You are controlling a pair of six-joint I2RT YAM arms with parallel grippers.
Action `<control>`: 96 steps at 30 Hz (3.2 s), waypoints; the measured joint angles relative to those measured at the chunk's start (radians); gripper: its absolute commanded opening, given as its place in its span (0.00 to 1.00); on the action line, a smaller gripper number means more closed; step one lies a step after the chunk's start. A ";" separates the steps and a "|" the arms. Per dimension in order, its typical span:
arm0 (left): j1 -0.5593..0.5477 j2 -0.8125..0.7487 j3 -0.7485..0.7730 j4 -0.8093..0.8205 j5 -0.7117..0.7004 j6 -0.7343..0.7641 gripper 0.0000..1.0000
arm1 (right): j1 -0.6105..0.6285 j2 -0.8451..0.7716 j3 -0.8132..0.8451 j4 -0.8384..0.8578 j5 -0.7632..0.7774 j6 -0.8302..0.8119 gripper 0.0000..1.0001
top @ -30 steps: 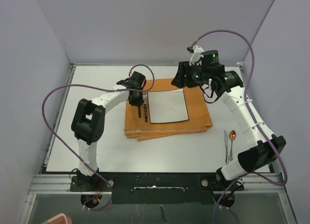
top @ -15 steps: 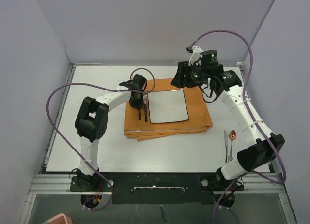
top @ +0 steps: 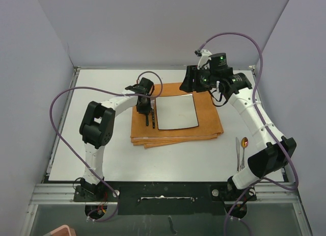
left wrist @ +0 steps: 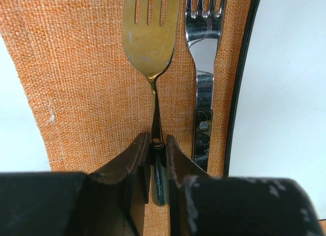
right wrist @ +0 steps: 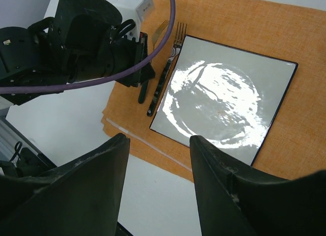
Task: Set the dinner table for one person
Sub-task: Place the fork on the napkin, then adjust the napkin at the center of the board.
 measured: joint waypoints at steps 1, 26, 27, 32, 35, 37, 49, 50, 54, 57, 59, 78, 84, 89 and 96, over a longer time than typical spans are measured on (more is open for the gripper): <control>0.001 0.000 0.000 0.000 0.000 0.000 0.00 | 0.000 0.000 0.001 0.000 0.000 0.000 0.52; -0.001 0.009 -0.016 0.046 0.007 -0.018 0.41 | -0.001 0.010 0.014 0.009 -0.002 0.012 0.52; -0.001 0.009 -0.015 0.044 0.006 -0.015 0.41 | -0.001 0.010 0.014 0.009 -0.001 0.012 0.52; 0.002 -0.003 -0.013 0.014 -0.023 0.002 0.41 | -0.001 0.010 0.014 0.009 -0.001 0.019 0.52; 0.011 -0.038 -0.013 -0.031 -0.047 0.018 0.41 | -0.001 0.010 0.013 0.009 -0.001 0.023 0.52; 0.017 -0.081 -0.012 -0.059 -0.061 0.031 0.41 | -0.001 0.010 0.011 0.010 -0.001 0.024 0.52; 0.053 -0.521 -0.192 -0.002 -0.037 0.032 0.00 | -0.001 0.006 -0.006 0.009 0.002 0.027 0.52; 0.060 -0.533 -0.234 0.003 -0.023 0.019 0.00 | -0.001 0.005 -0.006 0.008 0.002 0.027 0.52; 0.086 -0.488 -0.394 0.048 0.039 -0.040 0.00 | 0.000 -0.012 -0.014 0.008 0.002 0.027 0.52; 0.087 -0.413 -0.480 0.068 0.088 -0.093 0.00 | 0.000 -0.029 -0.018 0.008 0.003 0.027 0.52; 0.084 -0.380 -0.508 0.077 0.114 -0.124 0.00 | 0.000 -0.038 -0.019 0.008 0.003 0.027 0.52; 0.072 -0.296 -0.462 0.093 0.125 -0.212 0.00 | -0.003 -0.058 -0.024 -0.008 0.074 0.028 0.54; 0.067 -0.266 -0.402 0.004 0.059 -0.215 0.00 | -0.010 -0.058 -0.023 -0.015 0.103 0.032 0.54; 0.103 -0.265 -0.397 -0.033 0.016 -0.218 0.00 | -0.018 -0.058 -0.021 -0.017 0.114 0.034 0.55; 0.173 -0.266 -0.395 -0.045 -0.010 -0.209 0.00 | -0.026 -0.058 -0.021 -0.025 0.130 0.035 0.56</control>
